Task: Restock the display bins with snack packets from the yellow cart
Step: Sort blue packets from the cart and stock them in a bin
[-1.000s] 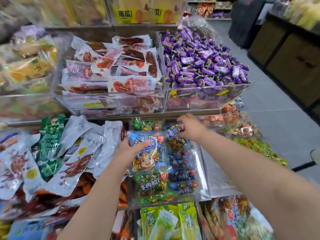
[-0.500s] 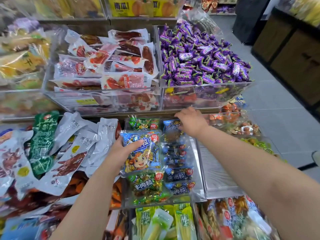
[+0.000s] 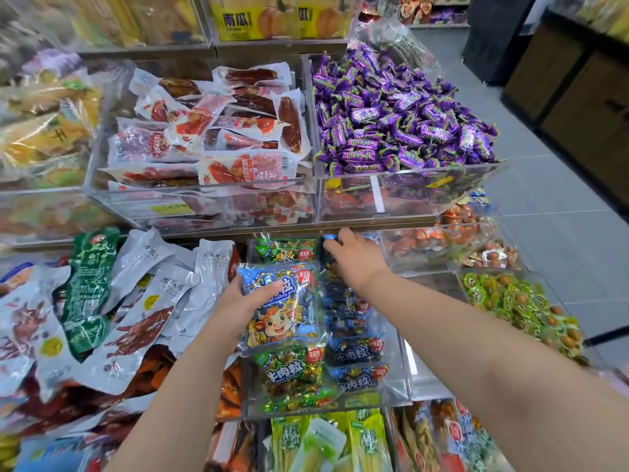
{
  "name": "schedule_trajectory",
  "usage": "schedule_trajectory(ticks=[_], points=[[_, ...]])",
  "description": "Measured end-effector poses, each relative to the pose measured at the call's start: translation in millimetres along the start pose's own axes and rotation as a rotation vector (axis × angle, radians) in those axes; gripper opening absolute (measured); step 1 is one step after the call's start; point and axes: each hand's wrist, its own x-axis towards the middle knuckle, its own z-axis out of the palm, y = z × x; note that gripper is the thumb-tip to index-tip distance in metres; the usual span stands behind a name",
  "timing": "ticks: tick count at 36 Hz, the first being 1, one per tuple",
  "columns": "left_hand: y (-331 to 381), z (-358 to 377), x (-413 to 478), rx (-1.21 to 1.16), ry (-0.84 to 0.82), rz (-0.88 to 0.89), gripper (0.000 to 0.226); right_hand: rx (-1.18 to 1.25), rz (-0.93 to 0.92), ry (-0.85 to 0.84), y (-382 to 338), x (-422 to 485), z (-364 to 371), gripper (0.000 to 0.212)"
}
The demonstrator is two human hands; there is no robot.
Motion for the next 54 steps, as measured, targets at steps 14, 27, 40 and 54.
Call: schedule_trajectory(ticks=[14,27,40,54], points=[[11,10,-7,-0.028,-0.038,0.053,0.133,0.990,0.207,0.146,10,-34,-9,0.019],[15,38,-4,0.177,-0.030,0.168,0.107,0.911,0.117,0.006,6,-71,-65,0.046],[7,54,-16,0.163,-0.018,0.162,0.094,0.577,-0.066,-0.245,-6,-74,-72,0.055],[1,32,2,0.259,0.172,0.094,0.085,0.508,0.164,-0.112,58,-54,-96,0.041]])
